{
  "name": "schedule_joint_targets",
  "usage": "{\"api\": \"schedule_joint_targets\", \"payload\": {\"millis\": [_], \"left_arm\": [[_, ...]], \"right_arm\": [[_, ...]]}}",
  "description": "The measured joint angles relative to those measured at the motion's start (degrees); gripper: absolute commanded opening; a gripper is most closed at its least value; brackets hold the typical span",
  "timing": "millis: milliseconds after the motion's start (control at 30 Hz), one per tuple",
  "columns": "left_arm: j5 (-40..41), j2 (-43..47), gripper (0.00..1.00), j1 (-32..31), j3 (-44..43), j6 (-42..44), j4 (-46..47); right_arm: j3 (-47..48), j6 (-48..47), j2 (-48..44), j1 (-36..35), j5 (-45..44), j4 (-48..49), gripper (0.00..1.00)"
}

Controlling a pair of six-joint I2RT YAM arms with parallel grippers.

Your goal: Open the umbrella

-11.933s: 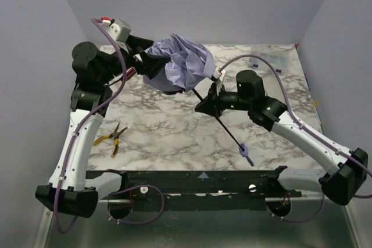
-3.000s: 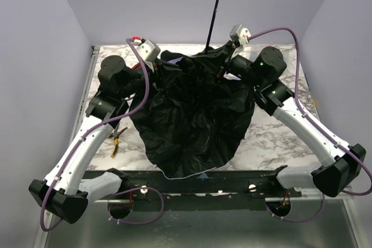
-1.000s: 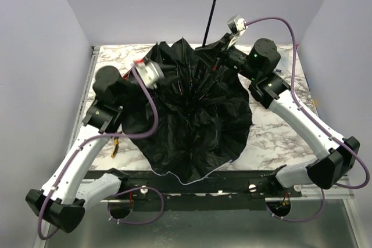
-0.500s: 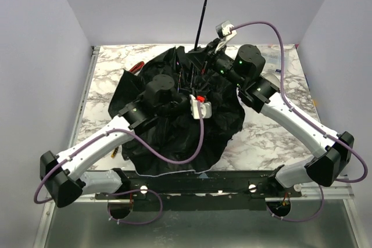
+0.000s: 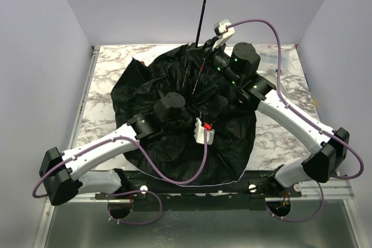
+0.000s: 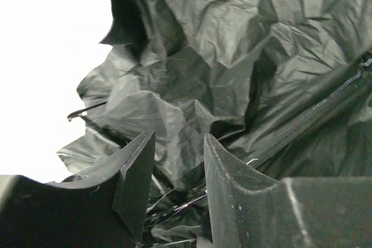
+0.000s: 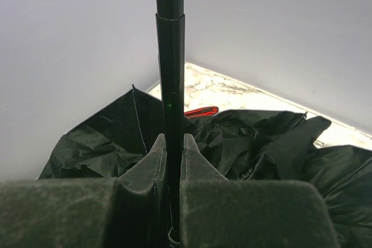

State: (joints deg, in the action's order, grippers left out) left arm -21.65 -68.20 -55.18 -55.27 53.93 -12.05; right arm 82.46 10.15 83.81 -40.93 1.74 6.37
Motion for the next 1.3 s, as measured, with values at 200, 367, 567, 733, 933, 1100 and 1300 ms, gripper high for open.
{"api": "schedule_joint_targets", "payload": {"millis": [200, 367, 567, 733, 933, 1100, 1300], "left_arm": [[4.46, 1.18, 0.39, 1.51, -1.51, -3.80, 6.19], [10.23, -3.23, 0.38, 2.10, -6.16, -3.45, 10.14], [16.61, -12.55, 0.41, 2.84, -9.79, -1.79, 12.85], [18.05, -16.39, 0.63, 3.50, -10.60, -0.83, 12.85], [10.80, -8.98, 0.87, 3.76, -10.38, -5.57, 10.64], [3.17, 5.60, 0.93, 5.09, -8.61, -12.17, 10.47], [-2.56, 15.74, 0.93, 13.86, -8.46, -21.62, 7.37]], "right_arm": [[0.00, -0.72, 0.02, 0.00, -1.27, 0.09, 0.00], [0.00, -0.79, 0.02, -0.50, -2.54, 0.48, 0.00], [0.00, -0.79, 0.02, -1.68, -3.56, 1.31, 0.00], [0.00, -1.25, 0.02, -2.25, -3.96, 1.38, 0.00], [-0.76, -3.89, -0.17, -2.12, -4.74, 2.93, 0.00], [-3.15, -5.42, -0.98, -1.53, -4.61, 3.80, 0.00], [-4.24, -7.93, -1.90, -0.76, -3.52, 3.74, 0.00]]}}
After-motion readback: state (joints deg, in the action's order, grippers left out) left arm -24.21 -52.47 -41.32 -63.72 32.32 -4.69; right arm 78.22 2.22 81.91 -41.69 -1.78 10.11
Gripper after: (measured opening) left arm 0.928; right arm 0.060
